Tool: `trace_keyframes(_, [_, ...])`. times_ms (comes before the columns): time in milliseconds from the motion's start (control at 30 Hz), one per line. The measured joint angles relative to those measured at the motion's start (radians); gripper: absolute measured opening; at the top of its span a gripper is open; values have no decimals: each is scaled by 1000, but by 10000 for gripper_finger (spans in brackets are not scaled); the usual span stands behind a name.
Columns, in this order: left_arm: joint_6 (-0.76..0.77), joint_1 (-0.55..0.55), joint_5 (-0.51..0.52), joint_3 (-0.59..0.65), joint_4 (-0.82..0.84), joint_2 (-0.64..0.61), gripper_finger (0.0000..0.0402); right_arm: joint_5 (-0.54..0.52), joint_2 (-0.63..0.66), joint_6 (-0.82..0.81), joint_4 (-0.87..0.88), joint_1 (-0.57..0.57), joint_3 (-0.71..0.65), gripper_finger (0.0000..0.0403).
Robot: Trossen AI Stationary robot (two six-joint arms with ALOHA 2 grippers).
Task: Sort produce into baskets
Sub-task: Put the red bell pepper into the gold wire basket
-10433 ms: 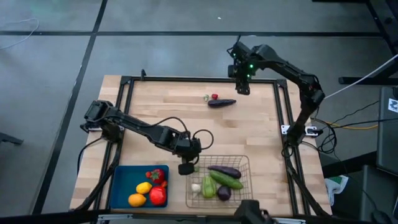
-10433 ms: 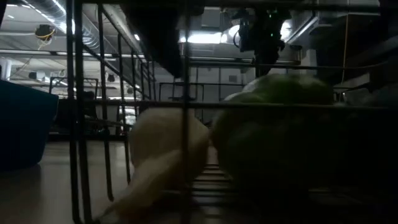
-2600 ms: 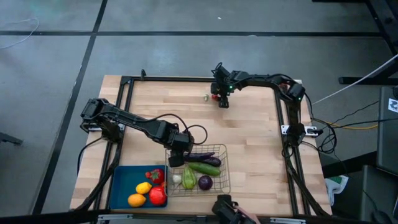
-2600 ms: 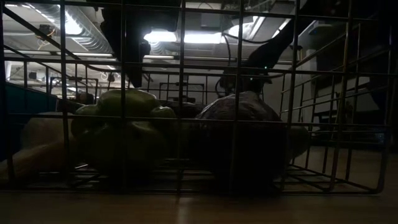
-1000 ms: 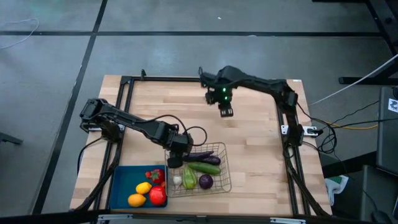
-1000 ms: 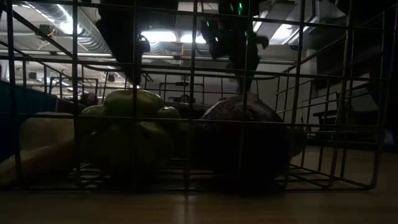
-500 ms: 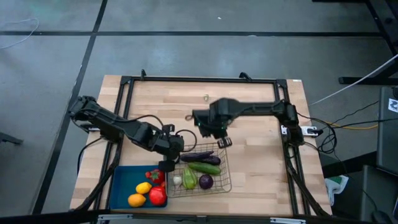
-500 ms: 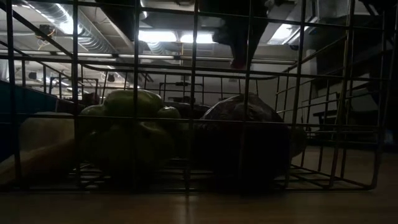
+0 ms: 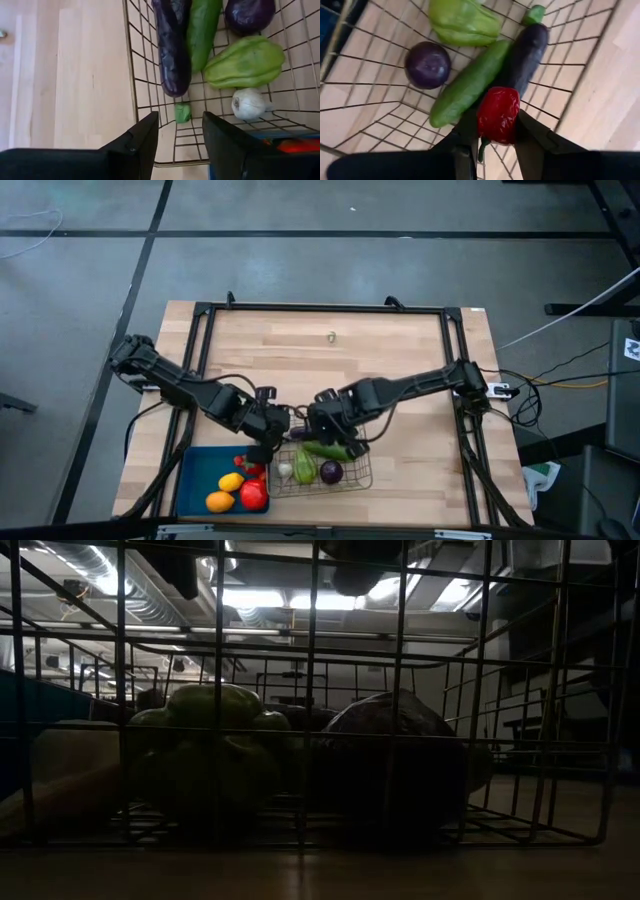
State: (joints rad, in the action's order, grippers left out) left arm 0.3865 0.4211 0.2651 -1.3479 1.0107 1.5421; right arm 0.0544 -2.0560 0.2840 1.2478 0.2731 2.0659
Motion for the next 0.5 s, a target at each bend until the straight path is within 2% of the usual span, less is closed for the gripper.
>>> trace_keyframes(233, [40, 37, 47, 0, 0, -11, 147, 9, 0, 0, 0, 10, 0, 99])
trace_keyframes(400, [29, 74, 77, 0, 22, -65, 147, 9, 0, 0, -27, 9, 0, 160])
trace_keyframes(500, [46, 106, 207, 3, 68, -142, 147, 9, 0, 0, -43, 9, 0, 197])
